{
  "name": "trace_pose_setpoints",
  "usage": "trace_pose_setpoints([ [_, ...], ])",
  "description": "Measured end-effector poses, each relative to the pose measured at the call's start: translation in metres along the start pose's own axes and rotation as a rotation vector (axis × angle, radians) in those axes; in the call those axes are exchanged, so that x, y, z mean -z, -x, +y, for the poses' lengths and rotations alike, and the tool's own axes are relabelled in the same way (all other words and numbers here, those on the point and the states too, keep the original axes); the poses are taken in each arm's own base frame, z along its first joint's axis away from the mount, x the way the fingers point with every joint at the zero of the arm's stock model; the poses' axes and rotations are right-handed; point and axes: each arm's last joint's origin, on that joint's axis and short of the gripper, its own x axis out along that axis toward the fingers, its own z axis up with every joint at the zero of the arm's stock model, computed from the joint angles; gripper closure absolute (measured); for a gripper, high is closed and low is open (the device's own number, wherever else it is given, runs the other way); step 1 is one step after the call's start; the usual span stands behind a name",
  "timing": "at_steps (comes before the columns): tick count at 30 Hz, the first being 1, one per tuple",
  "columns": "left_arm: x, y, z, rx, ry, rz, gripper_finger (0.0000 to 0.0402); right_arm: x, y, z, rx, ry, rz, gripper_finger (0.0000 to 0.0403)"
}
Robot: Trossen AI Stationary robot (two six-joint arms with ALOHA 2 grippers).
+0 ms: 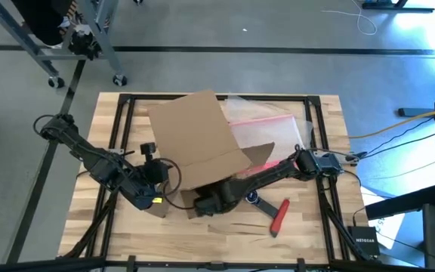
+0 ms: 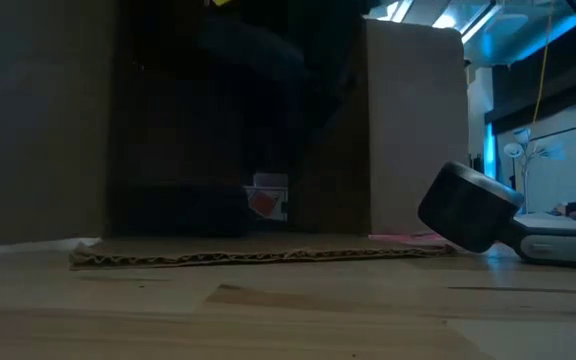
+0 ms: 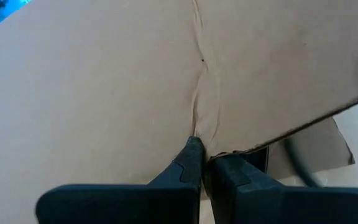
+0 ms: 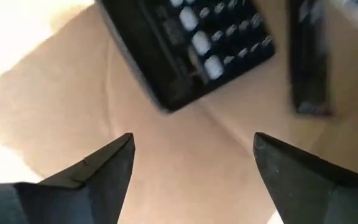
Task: Unpack boxes
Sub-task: Remove the calculator from the cardboard box
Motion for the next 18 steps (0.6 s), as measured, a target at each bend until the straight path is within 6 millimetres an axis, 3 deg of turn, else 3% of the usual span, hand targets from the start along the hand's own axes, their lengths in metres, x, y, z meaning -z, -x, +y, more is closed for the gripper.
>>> trace_pose_setpoints([
  [7,0.000,0.000,0.000,0.003,-0.012,-0.002,0.0398,0.006,-0.019,0.018,0.072,0.287,-0.235,0.0084],
  [13,0.000,0.000,-0.001,0.003,0.007,-0.003,0.0398,-0.001,-0.057,0.004,0.090,0.338,-0.258,0.0085],
  [16,0.000,0.000,-0.001,0.003,0.007,-0.003,0.0398,-0.006,-0.066,-0.003,0.077,0.307,-0.241,0.0112],
  [18,0.000,0.000,-0.001,0.004,0.009,-0.004,0.0398,-0.006,-0.068,-0.004,0.055,0.308,-0.228,0.0153],
])
